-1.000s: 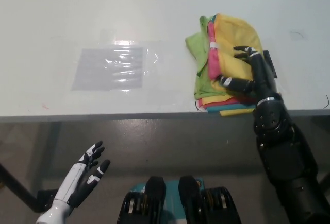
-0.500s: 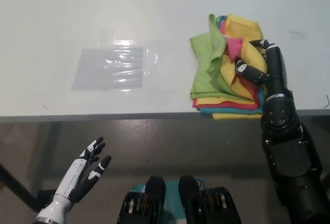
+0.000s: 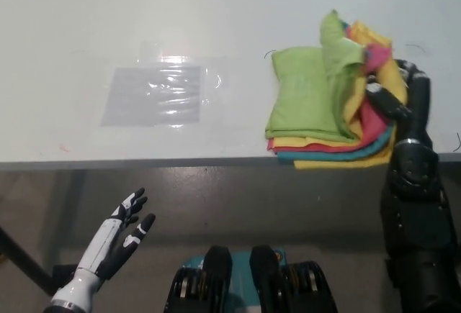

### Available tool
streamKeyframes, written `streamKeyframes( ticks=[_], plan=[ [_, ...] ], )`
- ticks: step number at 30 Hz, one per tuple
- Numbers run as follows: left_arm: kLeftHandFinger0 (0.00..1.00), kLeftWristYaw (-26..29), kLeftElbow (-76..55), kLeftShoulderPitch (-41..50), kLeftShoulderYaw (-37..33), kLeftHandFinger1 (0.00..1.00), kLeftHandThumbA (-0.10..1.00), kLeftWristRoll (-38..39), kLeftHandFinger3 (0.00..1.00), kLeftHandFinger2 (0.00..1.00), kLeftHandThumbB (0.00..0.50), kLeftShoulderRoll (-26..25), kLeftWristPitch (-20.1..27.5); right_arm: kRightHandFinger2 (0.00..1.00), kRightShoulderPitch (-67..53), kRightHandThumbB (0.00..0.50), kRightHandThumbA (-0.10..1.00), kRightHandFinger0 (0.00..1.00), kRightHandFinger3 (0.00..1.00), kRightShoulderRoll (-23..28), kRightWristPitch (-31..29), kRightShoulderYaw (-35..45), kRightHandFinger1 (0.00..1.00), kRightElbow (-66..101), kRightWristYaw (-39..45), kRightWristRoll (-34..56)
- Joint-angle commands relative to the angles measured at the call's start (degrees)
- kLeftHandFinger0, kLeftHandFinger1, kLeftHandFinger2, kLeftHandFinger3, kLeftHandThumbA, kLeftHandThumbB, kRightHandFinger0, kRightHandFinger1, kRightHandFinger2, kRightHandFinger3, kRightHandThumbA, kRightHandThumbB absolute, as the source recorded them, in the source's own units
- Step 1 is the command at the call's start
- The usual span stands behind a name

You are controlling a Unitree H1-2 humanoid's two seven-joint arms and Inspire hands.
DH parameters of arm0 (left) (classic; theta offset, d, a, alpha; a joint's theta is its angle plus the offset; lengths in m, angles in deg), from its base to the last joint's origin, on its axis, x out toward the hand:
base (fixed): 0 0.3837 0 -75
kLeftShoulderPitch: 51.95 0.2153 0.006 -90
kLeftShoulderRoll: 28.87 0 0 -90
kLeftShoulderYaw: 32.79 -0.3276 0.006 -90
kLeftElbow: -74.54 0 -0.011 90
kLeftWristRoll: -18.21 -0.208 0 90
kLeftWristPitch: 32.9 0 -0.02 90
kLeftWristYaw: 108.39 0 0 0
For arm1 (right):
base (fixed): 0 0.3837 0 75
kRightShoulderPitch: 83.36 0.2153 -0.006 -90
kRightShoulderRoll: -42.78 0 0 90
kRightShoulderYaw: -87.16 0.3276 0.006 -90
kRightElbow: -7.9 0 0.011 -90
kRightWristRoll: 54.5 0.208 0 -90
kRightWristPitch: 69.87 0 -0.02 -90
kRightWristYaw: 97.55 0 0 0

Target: A stack of folded microfibre clothes with a single fold is kept infront of the robot. the robot uses its right hand to grab one end of the clothes and pulla it away from the other end to unfold

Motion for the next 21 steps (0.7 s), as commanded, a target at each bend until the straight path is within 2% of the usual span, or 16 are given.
streamKeyframes(
  ticks=[1, 2, 3, 4, 5, 6, 7, 8, 9, 13, 15, 16, 17, 21],
  plan=[
    [1.0, -0.5, -0.7, -0.7, 0.3, 1.0, 0.89, -0.7, 1.0, 1.0, 0.3, -1.8, 0.4, 0.65, 5.6, 0.0, 0.61, 0.0, 0.73, 1.4, -12.1, 14.0, 0.25, -5.9, -4.1, 20.2],
    [1.0, -0.4, -0.5, -0.7, 0.4, 1.0, 0.89, -0.6, 1.0, 1.0, 0.301, -1.7, 0.5, 0.64, 6.3, 0.0, 0.69, 0.0, 0.75, 2.2, -12.6, 16.9, 0.2, -7.9, -4.3, 22.4],
    [1.0, -0.4, -0.5, -0.6, 0.4, 1.0, 0.9, -0.5, 1.0, 1.0, 0.304, -1.7, 0.5, 0.65, 6.7, 0.0, 0.77, 0.0, 0.76, 2.7, -12.3, 19.7, 0.19, -8.8, -3.5, 25.5],
    [1.0, -0.5, -0.5, -0.6, 0.4, 1.0, 0.9, -0.5, 1.0, 1.0, 0.305, -1.6, 0.4, 0.76, 6.9, 0.009, 0.85, 0.07, 0.92, 3.4, -10.9, 21.6, 0.29, -9.8, -3.2, 26.9],
    [1.0, -0.5, -0.6, -0.4, 0.5, 1.0, 0.9, -0.4, 1.0, 1.0, 0.304, -1.7, 0.3, 1.0, 6.9, 0.045, 0.98, 0.33, 1.0, 3.8, -9.9, 22.6, 0.65, -10.4, -2.7, 27.5],
    [1.0, -0.5, -0.8, -0.3, 0.5, 1.0, 0.9, -0.4, 1.0, 1.0, 0.302, -1.8, 0.2, 1.0, 6.9, 0.017, 1.0, 0.37, 1.0, 4.0, -9.0, 23.6, 0.68, -10.6, -2.0, 28.3],
    [1.0, -0.5, -1.0, -0.1, 0.6, 1.0, 0.89, -0.3, 1.0, 1.0, 0.296, -1.8, 0.1, 1.0, 6.5, 0.042, 1.0, 0.71, 1.0, 4.8, -7.2, 24.2, 1.0, -11.2, 0.3, 29.3],
    [1.0, -0.6, -1.1, -0.1, 0.7, 1.0, 0.89, -0.2, 1.0, 1.0, 0.294, -1.9, 0.0, 1.0, 5.7, 0.108, 1.0, 1.0, 1.0, 5.8, -6.2, 24.5, 1.0, -12.3, 3.2, 29.8],
    [1.0, -0.6, -1.1, -0.1, 0.7, 1.0, 0.89, -0.3, 1.0, 1.0, 0.294, -2.0, -0.1, 1.0, 5.7, 0.123, 1.0, 1.0, 1.0, 6.1, -6.4, 25.0, 1.0, -12.9, 3.7, 29.9],
    [1.0, -0.2, -0.5, -0.2, 0.9, 1.0, 0.9, -0.5, 1.0, 1.0, 0.297, -1.8, 0.2, 1.0, 3.9, 0.282, 1.0, 1.0, 1.0, 7.2, -9.0, 23.3, 1.0, -13.4, 7.1, 27.7],
    [1.0, -0.2, -0.7, 0.1, 0.9, 1.0, 0.89, -0.3, 1.0, 1.0, 0.294, -1.7, 0.2, 1.0, 3.0, 0.291, 1.0, 1.0, 1.0, 7.2, -10.5, 21.9, 1.0, -12.2, 9.1, 27.2],
    [1.0, -0.2, -1.0, 0.3, 0.9, 1.0, 0.88, -0.3, 1.0, 1.0, 0.297, -1.8, 0.0, 1.0, 2.4, 0.276, 1.0, 1.0, 1.0, 7.1, -11.9, 20.8, 1.0, -11.5, 9.1, 26.0],
    [1.0, -0.3, -0.8, 0.4, 1.0, 1.0, 0.88, -0.1, 1.0, 1.0, 0.296, -1.8, 0.3, 1.0, 1.5, 0.298, 1.0, 1.0, 1.0, 6.9, -12.2, 19.3, 1.0, -10.0, 9.1, 24.8],
    [1.0, -0.1, -0.7, 0.3, 1.1, 1.0, 0.87, -0.2, 1.0, 1.0, 0.295, -1.9, 0.6, 1.0, -1.8, 0.308, 1.0, 1.0, 1.0, 7.2, -13.9, 13.3, 1.0, -3.9, 8.8, 20.2]
  ],
)
